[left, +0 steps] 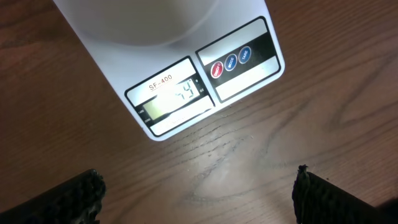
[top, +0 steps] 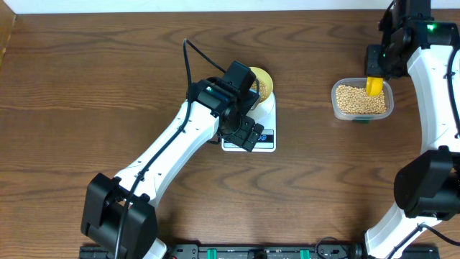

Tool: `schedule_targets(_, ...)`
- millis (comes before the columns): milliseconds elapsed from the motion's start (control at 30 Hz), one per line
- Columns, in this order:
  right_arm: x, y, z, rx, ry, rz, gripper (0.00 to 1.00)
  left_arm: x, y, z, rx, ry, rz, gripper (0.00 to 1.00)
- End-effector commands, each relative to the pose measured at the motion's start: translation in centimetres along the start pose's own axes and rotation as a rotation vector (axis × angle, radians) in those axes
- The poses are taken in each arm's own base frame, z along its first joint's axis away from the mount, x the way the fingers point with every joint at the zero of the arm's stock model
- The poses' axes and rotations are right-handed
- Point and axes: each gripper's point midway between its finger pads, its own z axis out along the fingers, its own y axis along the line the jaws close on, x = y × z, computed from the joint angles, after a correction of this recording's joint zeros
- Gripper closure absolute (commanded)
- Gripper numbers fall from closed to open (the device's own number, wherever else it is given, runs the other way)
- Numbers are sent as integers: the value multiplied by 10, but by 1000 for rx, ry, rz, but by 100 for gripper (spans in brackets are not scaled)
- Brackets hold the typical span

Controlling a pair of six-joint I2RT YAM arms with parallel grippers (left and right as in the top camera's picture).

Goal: Scoop item into bowl and weigh 50g on scale
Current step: 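Move the empty scoop right and lower it into the soybean tub, then drag the scoop through the soybeans in the tub with the right gripper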

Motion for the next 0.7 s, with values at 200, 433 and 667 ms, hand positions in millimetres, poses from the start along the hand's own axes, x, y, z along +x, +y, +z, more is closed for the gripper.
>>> schedule_targets(200, 11, -3, 14, 22, 22, 42, 98, 2, 4, 4, -15, 13, -8, 2)
schedule_targets(433, 20, -6, 35, 40, 36, 40, 92, 2, 4, 3, -14, 13, -9, 2)
schedule_targets(667, 29, -6, 39, 43, 65, 38, 91, 2, 4, 3, -15, 13, -9, 2)
